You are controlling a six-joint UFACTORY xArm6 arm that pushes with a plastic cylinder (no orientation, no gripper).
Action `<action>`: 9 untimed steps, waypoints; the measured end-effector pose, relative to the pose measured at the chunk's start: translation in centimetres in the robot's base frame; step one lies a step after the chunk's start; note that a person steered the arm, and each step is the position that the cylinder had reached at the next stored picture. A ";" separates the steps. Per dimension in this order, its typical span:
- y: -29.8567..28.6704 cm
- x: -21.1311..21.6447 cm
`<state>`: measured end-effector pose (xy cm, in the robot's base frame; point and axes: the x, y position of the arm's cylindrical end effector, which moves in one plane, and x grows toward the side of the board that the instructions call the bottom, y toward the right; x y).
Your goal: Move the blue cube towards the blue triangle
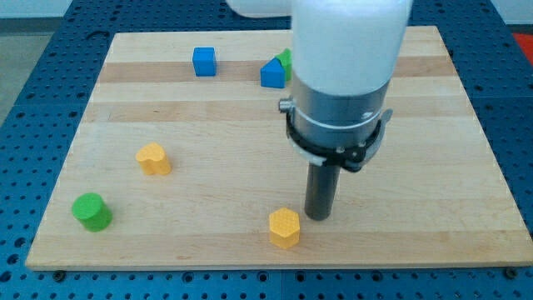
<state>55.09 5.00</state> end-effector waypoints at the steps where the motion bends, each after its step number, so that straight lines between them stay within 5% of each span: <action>1: -0.7 -8.2; 3: -12.7 -22.1; 4: -22.5 -23.9; 5: -25.8 -27.5; 6: -25.4 -30.6; 9: -21.0 -29.5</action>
<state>25.54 -16.02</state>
